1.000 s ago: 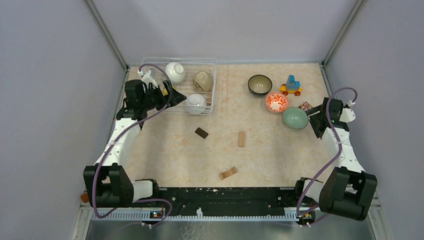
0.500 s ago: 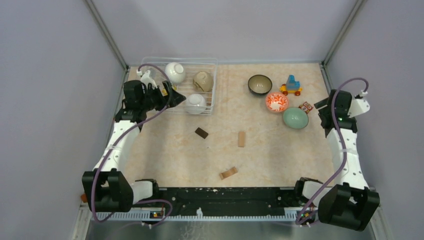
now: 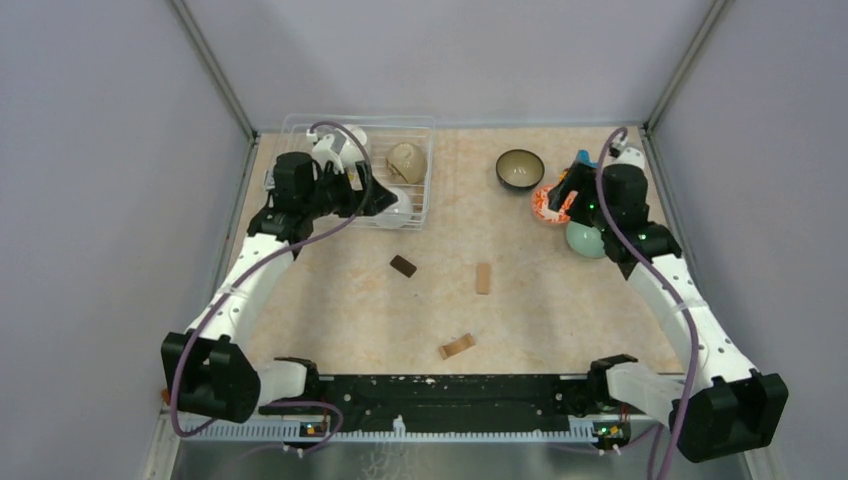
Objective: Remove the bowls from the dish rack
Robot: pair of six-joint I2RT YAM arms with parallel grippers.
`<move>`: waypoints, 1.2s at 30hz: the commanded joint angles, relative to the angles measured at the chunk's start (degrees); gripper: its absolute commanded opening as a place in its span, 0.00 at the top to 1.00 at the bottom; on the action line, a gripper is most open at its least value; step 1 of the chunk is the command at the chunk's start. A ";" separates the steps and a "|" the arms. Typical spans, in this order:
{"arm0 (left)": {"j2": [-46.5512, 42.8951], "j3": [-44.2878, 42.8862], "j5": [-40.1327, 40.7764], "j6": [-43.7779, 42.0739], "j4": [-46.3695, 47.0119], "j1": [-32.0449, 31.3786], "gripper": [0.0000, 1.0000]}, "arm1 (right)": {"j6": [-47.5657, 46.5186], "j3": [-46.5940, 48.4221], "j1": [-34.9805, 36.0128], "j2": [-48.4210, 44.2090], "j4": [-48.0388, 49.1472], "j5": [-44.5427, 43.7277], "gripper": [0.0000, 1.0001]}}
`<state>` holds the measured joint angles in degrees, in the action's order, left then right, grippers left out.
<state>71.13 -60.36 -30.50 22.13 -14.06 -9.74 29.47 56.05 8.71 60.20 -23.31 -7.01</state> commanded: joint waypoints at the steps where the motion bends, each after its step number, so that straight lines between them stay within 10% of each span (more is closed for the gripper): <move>1: 1.01 -2.96 3.17 -1.96 0.91 -0.54 0.01 | -6.45 2.52 6.54 1.47 3.31 4.03 0.23; 20: 8.54 -12.40 17.98 -3.26 -4.91 0.13 0.01 | -11.77 -3.19 11.23 1.35 11.30 14.78 0.23; 36: 15.62 -10.81 8.37 13.53 6.13 15.20 0.04 | -5.45 -6.94 11.24 0.05 10.06 -4.64 0.11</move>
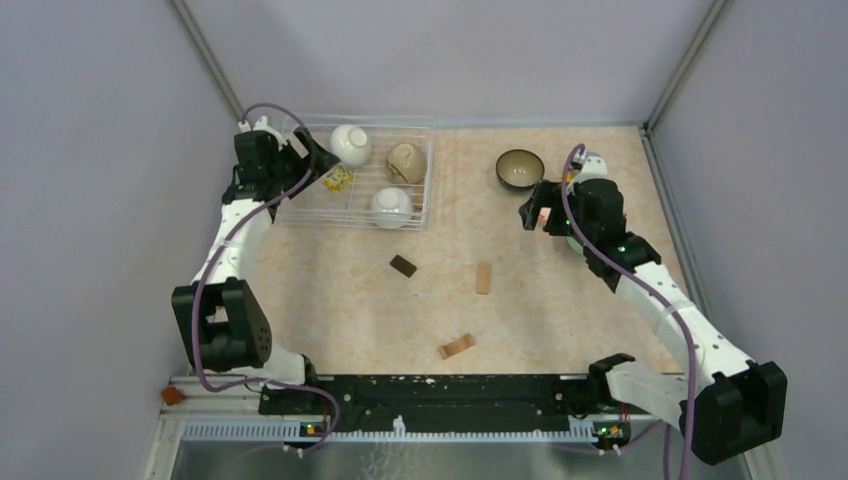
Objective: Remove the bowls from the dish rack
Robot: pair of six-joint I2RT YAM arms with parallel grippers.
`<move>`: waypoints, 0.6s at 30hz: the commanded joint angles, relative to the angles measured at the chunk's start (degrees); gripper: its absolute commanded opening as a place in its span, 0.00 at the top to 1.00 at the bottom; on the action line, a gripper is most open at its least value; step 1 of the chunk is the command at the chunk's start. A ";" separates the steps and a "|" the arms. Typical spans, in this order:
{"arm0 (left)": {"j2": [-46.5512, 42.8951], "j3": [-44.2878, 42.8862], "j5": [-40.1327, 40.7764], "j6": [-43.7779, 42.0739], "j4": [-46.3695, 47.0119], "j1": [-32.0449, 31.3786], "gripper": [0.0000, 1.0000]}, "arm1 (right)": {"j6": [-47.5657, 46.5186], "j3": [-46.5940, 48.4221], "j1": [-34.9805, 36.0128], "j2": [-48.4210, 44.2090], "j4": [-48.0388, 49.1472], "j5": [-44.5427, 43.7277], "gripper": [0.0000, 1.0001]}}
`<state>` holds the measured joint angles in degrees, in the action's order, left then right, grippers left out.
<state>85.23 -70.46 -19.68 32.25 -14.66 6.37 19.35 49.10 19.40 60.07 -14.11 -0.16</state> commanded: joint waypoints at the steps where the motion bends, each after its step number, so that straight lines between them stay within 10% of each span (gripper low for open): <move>1: 2.89 -1.37 -2.41 4.38 6.74 -0.92 0.06 | 5.44 -0.28 0.55 0.21 0.76 -13.51 0.11; 8: 11.33 -7.92 -0.30 3.94 3.59 -4.34 0.11 | 2.25 -3.62 0.55 -0.67 5.94 -5.89 0.10; 18: 19.07 -21.55 24.04 -5.30 -0.21 -13.40 0.01 | -0.10 -4.66 0.50 -1.18 9.60 -2.98 0.10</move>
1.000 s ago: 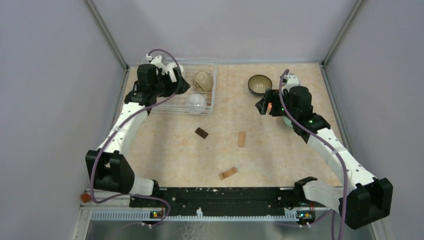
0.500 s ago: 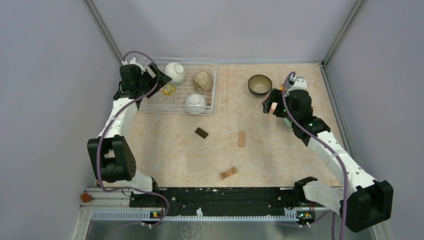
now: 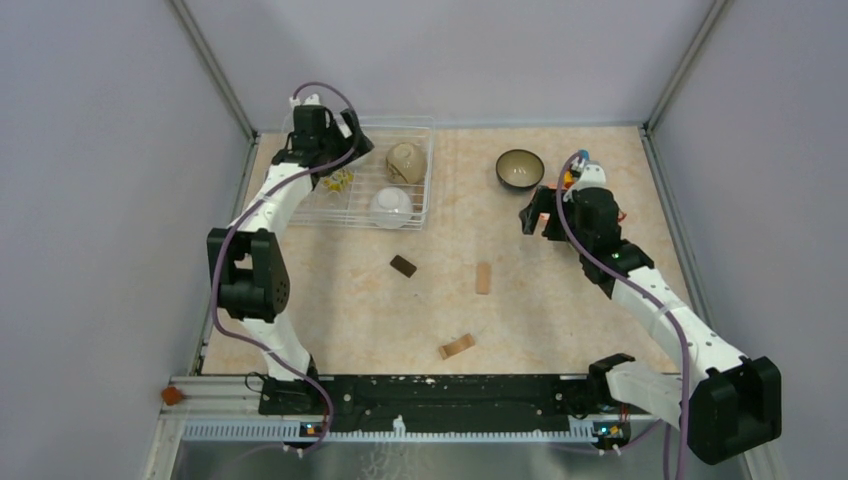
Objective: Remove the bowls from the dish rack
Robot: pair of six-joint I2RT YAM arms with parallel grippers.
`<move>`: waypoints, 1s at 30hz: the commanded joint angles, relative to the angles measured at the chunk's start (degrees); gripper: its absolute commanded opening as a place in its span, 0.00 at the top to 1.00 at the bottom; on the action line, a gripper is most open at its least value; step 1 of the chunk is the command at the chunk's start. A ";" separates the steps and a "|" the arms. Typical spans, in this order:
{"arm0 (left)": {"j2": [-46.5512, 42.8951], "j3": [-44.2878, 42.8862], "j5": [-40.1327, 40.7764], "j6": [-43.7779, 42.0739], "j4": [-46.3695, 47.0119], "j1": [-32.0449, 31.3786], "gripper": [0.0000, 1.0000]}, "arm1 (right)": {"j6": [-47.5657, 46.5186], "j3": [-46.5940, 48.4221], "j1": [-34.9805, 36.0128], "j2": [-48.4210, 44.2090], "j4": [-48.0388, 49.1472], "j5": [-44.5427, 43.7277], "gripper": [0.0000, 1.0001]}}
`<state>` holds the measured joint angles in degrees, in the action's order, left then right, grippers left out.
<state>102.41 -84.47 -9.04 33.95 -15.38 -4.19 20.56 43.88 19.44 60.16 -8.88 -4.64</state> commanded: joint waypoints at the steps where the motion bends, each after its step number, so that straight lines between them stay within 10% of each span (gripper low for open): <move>1: 2.96 -9.08 15.55 -9.26 0.48 -3.47 0.01 | -1.40 0.59 0.55 -1.35 4.54 1.99 0.10; 30: 20.34 -23.08 2.00 -13.68 3.22 3.78 0.01 | -2.07 -1.16 0.51 -1.24 7.41 7.64 0.10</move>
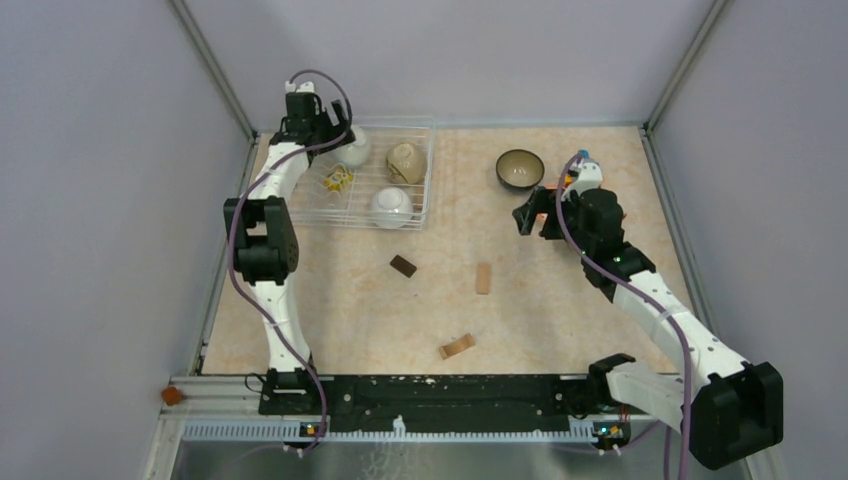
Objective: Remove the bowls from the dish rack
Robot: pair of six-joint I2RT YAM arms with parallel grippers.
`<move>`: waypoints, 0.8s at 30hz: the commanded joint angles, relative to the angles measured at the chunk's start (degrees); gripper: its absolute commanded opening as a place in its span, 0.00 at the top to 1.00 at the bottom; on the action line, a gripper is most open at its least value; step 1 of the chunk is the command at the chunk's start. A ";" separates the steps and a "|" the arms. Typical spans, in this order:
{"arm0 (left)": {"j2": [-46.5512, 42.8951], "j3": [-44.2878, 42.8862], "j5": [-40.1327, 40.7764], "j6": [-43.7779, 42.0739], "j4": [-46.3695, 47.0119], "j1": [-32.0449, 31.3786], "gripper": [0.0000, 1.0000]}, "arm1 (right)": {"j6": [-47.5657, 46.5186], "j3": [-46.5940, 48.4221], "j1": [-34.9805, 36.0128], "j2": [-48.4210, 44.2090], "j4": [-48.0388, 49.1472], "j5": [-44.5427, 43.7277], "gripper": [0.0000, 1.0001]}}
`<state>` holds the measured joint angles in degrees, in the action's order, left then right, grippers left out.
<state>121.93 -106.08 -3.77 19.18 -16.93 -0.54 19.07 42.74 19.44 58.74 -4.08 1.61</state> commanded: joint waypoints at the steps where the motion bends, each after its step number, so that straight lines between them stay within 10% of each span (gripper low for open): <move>1: 1.34 -1.54 -4.06 1.39 5.14 0.13 0.01 | -0.53 -0.03 0.51 0.21 2.59 1.59 0.10; 24: 6.10 -2.22 -9.74 5.91 8.72 2.56 0.05 | -0.79 -0.60 0.51 0.94 3.12 2.50 0.10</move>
<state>127.02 -106.08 -11.64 23.94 -11.00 1.69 19.07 42.72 19.44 59.70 -3.81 3.46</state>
